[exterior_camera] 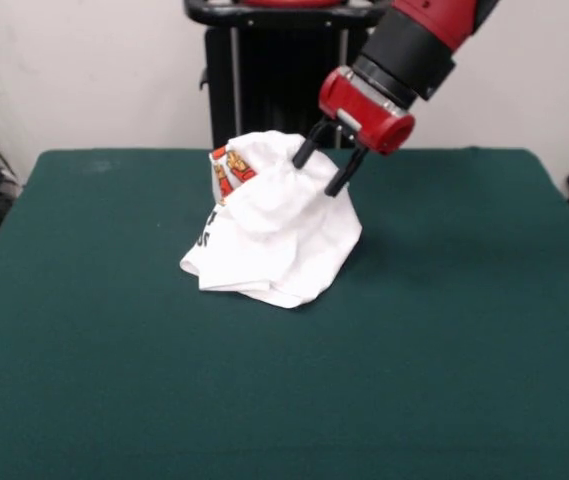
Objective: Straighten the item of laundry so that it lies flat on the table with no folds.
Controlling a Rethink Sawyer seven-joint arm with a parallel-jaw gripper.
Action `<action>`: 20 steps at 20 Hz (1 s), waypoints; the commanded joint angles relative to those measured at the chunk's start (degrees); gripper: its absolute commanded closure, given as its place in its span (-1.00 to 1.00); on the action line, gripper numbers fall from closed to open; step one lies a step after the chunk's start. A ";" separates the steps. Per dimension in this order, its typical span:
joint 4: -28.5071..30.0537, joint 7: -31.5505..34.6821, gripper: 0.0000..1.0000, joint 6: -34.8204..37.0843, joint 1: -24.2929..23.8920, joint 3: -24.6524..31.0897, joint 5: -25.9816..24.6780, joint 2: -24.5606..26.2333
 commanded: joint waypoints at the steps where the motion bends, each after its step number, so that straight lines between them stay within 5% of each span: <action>1: -2.29 0.87 -1.00 -2.11 -1.21 3.25 -3.37 2.78; 20: -0.69 1.33 -1.00 -3.35 -3.77 5.60 -8.87 -0.33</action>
